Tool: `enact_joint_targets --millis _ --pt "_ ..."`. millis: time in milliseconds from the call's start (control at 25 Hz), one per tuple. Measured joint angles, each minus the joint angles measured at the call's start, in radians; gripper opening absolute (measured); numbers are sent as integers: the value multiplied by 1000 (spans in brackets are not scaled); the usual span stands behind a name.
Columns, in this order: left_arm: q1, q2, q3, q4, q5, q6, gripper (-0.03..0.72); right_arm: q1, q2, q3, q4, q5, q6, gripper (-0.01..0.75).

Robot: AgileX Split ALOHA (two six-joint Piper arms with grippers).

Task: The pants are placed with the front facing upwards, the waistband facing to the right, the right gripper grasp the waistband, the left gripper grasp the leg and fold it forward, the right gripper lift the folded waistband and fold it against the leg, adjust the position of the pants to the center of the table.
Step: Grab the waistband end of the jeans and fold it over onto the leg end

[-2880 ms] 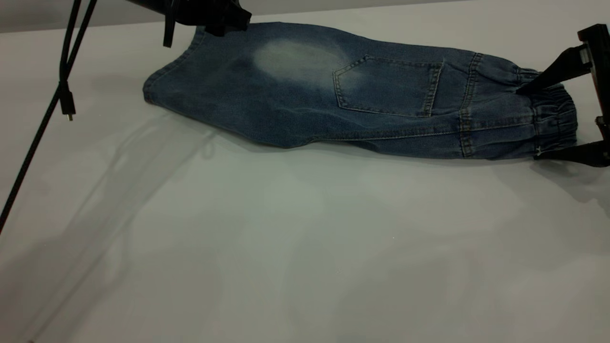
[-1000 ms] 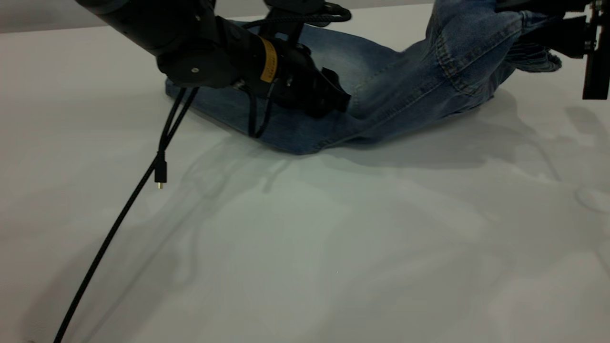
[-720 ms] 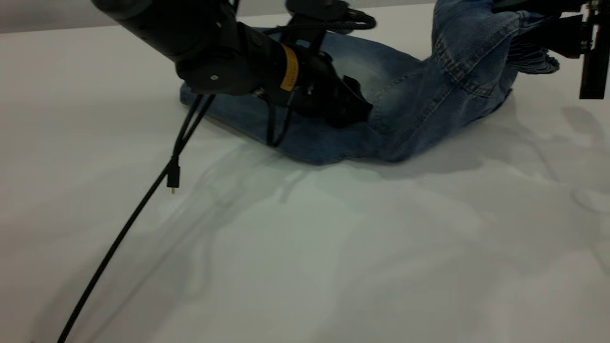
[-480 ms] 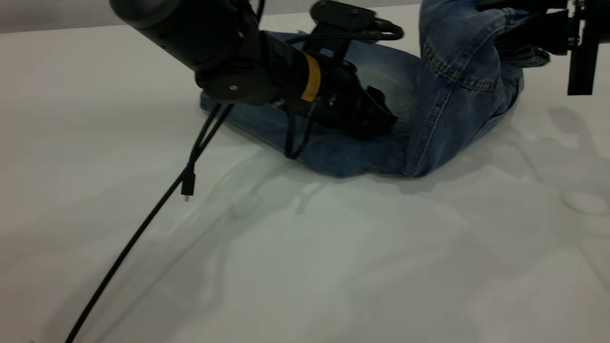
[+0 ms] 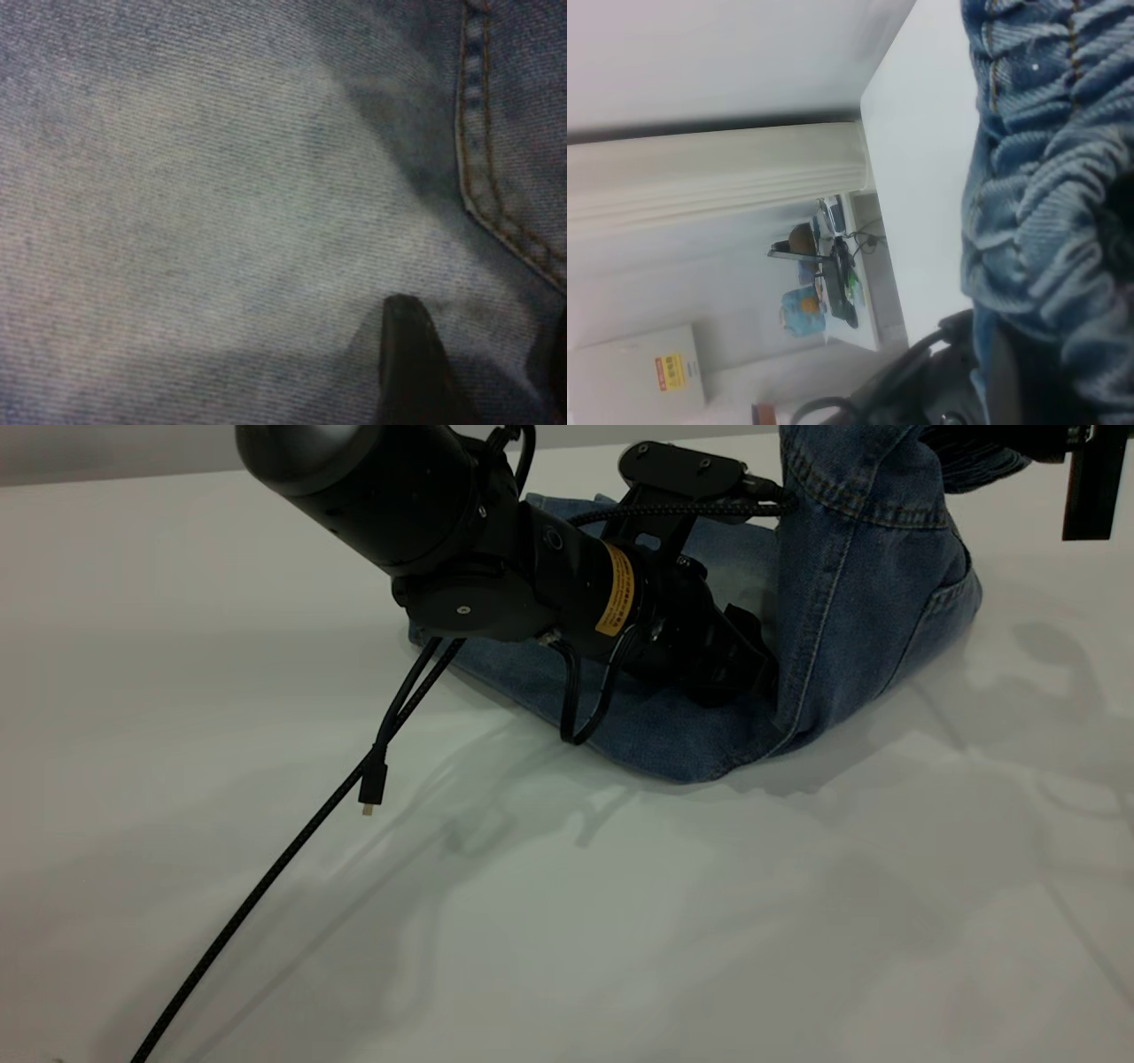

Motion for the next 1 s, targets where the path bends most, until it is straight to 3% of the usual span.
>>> enact_joint_targets --millis 280,600,1000 --pt "45 -74 1 15 52 28 350 -1 0 0 1 0 -1 81" --pt "131 -85 0 13 187 91 349 0 1 0 2 0 0 81" --pt "129 -14 -1 12 88 86 349 46 1 -69 0 -1 -6 81"
